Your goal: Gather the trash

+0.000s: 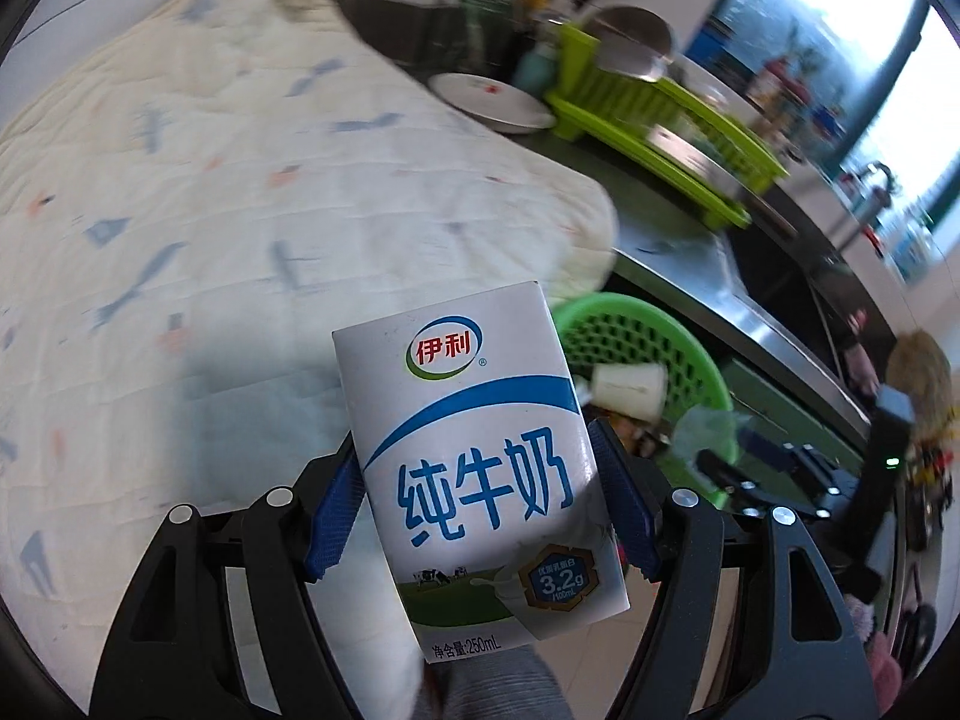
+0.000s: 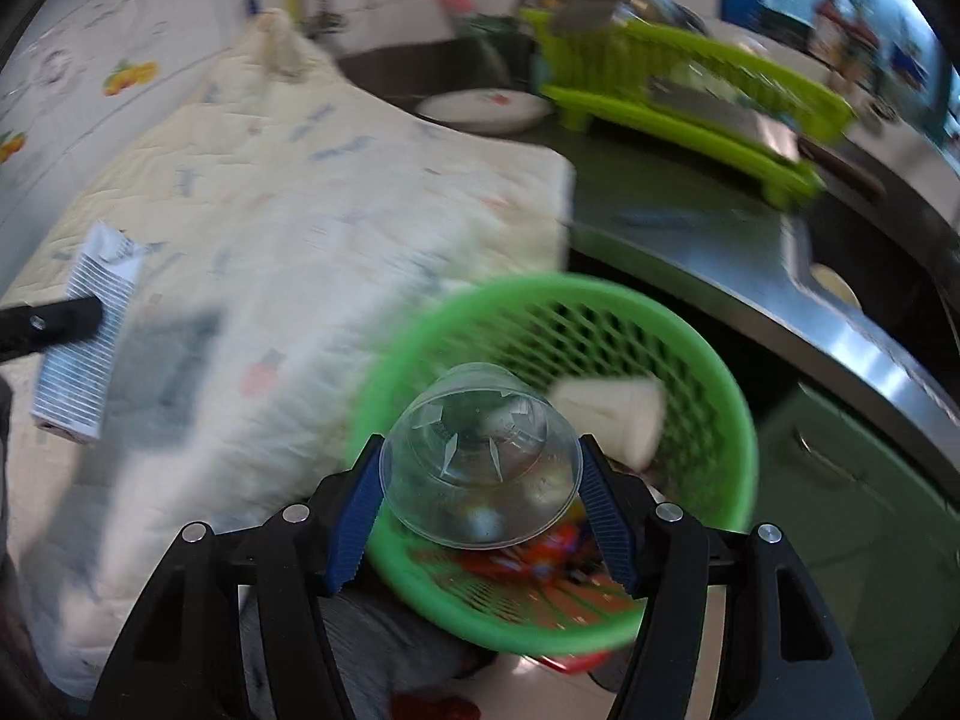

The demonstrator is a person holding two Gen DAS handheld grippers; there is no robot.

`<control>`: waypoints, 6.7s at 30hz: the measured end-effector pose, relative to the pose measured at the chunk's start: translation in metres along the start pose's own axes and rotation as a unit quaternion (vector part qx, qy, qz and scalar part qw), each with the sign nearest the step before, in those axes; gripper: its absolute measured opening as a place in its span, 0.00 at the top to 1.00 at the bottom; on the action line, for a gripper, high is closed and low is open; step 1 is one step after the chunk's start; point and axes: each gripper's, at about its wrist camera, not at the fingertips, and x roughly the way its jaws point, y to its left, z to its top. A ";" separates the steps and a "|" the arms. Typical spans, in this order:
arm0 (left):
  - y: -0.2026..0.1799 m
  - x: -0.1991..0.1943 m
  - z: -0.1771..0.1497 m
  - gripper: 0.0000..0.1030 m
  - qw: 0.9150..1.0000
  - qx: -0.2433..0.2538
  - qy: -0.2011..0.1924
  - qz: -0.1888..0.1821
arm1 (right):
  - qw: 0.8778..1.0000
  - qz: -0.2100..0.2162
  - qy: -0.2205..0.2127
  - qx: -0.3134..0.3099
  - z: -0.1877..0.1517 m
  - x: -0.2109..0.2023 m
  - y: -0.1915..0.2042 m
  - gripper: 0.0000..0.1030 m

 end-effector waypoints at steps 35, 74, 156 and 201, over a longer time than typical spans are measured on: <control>-0.128 0.097 0.005 0.22 0.981 0.196 0.008 0.006 | 0.996 0.012 -0.032 0.084 -0.060 -0.020 -0.040 0.22; 0.031 -0.099 -0.058 0.05 0.973 0.096 -0.167 0.126 | 0.991 0.020 -0.129 0.027 -0.037 -0.083 0.097 0.08; 0.059 -0.143 -0.102 0.05 0.961 0.036 -0.220 0.164 | 0.982 0.012 -0.185 0.024 -0.048 -0.123 0.128 0.07; 0.060 -0.142 -0.102 0.05 0.962 0.039 -0.218 0.159 | 0.982 0.015 -0.186 0.024 -0.046 -0.123 0.132 0.07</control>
